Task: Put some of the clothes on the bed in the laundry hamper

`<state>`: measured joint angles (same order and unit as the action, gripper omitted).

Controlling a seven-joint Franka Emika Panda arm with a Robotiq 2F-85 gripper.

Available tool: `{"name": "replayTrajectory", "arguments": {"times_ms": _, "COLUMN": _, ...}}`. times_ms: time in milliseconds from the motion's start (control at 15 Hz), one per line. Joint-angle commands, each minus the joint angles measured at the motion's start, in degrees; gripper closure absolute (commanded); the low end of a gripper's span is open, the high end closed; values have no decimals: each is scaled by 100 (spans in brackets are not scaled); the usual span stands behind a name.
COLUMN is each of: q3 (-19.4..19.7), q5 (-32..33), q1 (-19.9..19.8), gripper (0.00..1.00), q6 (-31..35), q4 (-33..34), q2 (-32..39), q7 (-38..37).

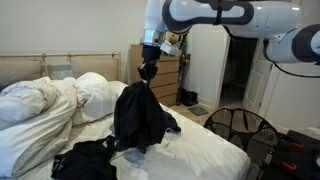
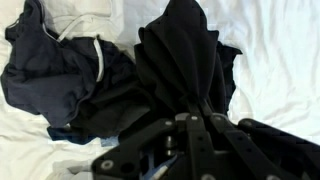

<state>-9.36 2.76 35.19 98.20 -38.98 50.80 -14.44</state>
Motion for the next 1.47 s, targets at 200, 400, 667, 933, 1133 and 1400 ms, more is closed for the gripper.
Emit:
{"name": "replayTrajectory", "arguments": {"times_ms": 200, "q3": -26, "q5": -148, "q1": -157, "gripper": 99, "q6": -876, "q4": -445, "q2": -1065, "q7": -491}}
{"name": "replayTrajectory", "arguments": {"times_ms": 400, "q3": -28, "q5": -270, "q1": -317, "gripper": 99, "q6": -1441, "q4": -724, "q2": -1448, "q7": -849}}
{"name": "replayTrajectory", "arguments": {"times_ms": 667, "q3": 5, "q5": -547, "q1": -675, "gripper": 99, "q6": -1823, "q4": -1455, "q2": -2088, "q7": -1245}}
{"name": "replayTrajectory", "arguments": {"times_ms": 933, "q3": 60, "q5": -909, "q1": -1094, "gripper": 99, "q6": -1807, "q4": -2524, "q2": -2888, "q7": -1554}}
{"name": "replayTrajectory", "arguments": {"times_ms": 1133, "q3": 104, "q5": -1216, "q1": -1416, "gripper": 99, "q6": -1792, "q4": -3306, "q2": -3492, "q7": -1679}}
{"name": "replayTrajectory", "arguments": {"times_ms": 1400, "q3": 217, "q5": -1571, "q1": -1748, "gripper": 99, "q6": -1813, "q4": -4401, "q2": -4378, "q7": -1661}}
